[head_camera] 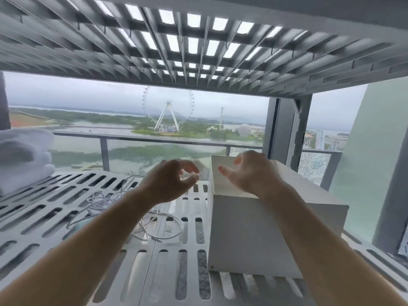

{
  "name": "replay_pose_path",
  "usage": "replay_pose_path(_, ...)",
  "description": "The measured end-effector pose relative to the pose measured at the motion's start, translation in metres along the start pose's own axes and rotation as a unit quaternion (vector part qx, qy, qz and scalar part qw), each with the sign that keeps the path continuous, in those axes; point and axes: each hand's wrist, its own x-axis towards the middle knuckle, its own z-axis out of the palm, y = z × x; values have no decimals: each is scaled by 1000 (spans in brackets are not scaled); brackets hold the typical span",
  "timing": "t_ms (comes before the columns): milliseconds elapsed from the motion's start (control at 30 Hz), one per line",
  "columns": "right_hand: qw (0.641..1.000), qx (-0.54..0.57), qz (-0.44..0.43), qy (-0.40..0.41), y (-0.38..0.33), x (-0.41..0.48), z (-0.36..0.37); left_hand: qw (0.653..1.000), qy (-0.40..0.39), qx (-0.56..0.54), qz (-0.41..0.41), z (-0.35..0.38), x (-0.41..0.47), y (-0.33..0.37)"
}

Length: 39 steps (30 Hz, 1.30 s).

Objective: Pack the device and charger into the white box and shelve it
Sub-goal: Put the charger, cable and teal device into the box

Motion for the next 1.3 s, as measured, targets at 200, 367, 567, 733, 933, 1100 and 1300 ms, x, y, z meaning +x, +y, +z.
replay_pose_path(200,994,58,-96,-14,-79,6,23,995,-46,72,-50,-43,-27,-78)
replay_pose_path(367,989,83,-118,-45,-136,5,74,989,-95,104,-52,-68,-49,-145)
replay_pose_path(567,976,83,-133,-149,-154,-4,150,982,-168,83,-30,-63,-60,-184)
replay_pose_path(733,969,89,-62,-223,-158,15,186,975,-179,118,-62,-55,-62,-199)
replay_pose_path(933,938,164,-7,-306,-166,24,211,994,-76,48,-69,-48,-73,-208)
replay_pose_path(1100,923,214,44,-316,-161,24,214,995,-86,16,-44,-48,-74,-210)
replay_pose_path(1300,952,230,40,-200,-153,14,203,974,-217,-51,30,-52,-80,-206)
